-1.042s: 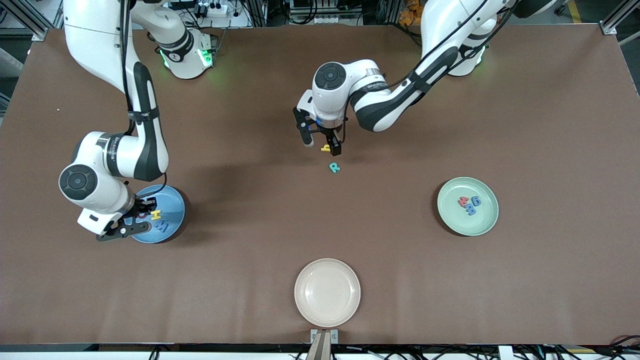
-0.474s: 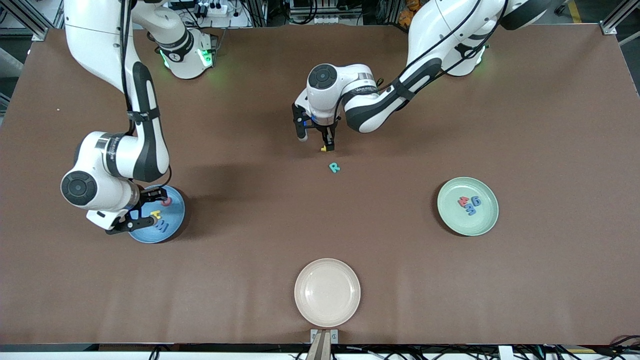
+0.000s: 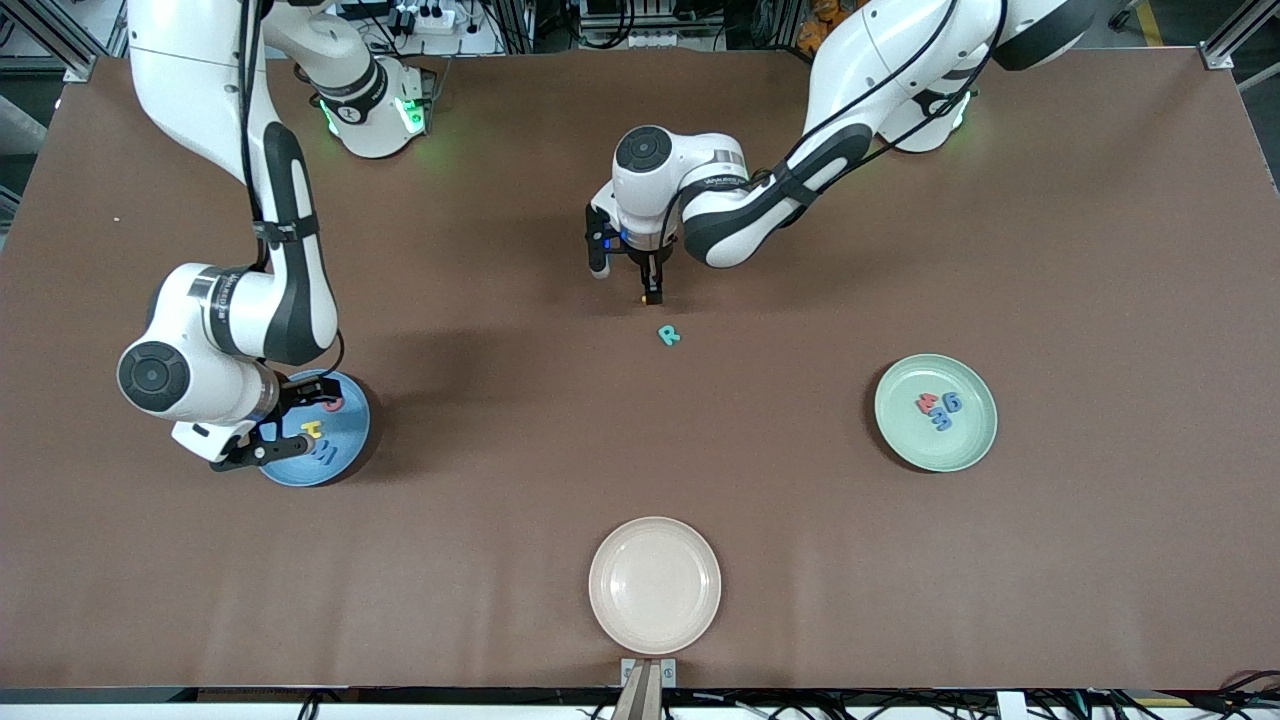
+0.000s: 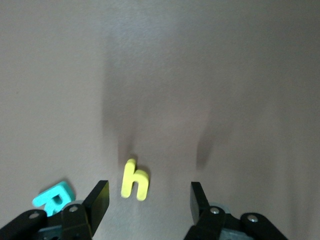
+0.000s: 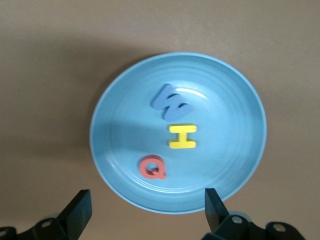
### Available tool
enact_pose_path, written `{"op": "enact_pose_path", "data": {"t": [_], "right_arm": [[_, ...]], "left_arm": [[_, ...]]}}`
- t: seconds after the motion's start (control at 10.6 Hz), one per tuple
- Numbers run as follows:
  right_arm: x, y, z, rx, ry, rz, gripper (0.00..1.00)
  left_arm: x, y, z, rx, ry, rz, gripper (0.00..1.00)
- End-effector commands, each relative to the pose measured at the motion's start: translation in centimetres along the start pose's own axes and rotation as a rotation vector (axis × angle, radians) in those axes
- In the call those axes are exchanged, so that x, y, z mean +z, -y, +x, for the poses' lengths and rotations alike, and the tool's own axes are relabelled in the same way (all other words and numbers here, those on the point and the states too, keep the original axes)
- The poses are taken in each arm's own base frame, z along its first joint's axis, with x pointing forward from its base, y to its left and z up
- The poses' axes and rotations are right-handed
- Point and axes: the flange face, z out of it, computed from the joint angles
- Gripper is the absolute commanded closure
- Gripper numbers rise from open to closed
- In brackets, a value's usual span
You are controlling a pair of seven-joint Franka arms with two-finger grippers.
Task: Sort uppercase to blue plate, lowercase to green plate
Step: 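Grasp the yellow h with the left gripper while the right gripper releases the Q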
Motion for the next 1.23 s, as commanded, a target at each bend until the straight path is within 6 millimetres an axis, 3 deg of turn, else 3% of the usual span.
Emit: {"op": "enact_pose_path", "data": {"t": [0.0, 0.38, 0.76, 0.95, 1.14], "right_arm": [[0.5, 0.7, 0.3, 0.010, -0.004, 0.030, 0.00], [0.7, 1.4, 0.6, -0.002, -0.012, 0.024, 0.00], [0.6, 1.5, 0.8, -0.005, -0.017, 0.022, 0.00], [0.6, 1.5, 0.8, -0.006, -0.017, 0.021, 0.00], [0.6, 1.5, 0.8, -0.006, -0.015, 0.021, 0.00]], "left_arm": [[0.7, 0.0, 0.1, 0.026, -0.012, 0.025, 0.28], [1.4, 1.4, -0.8, 0.053, 0.005, 0.048, 0.28], [1.6, 1.3, -0.6, 0.054, -0.018, 0.044, 0.29], [1.9, 1.2, -0.6, 0.054, -0.017, 0.038, 0.36], [2.0, 1.2, -0.6, 0.052, -0.017, 0.036, 0.36]]}}
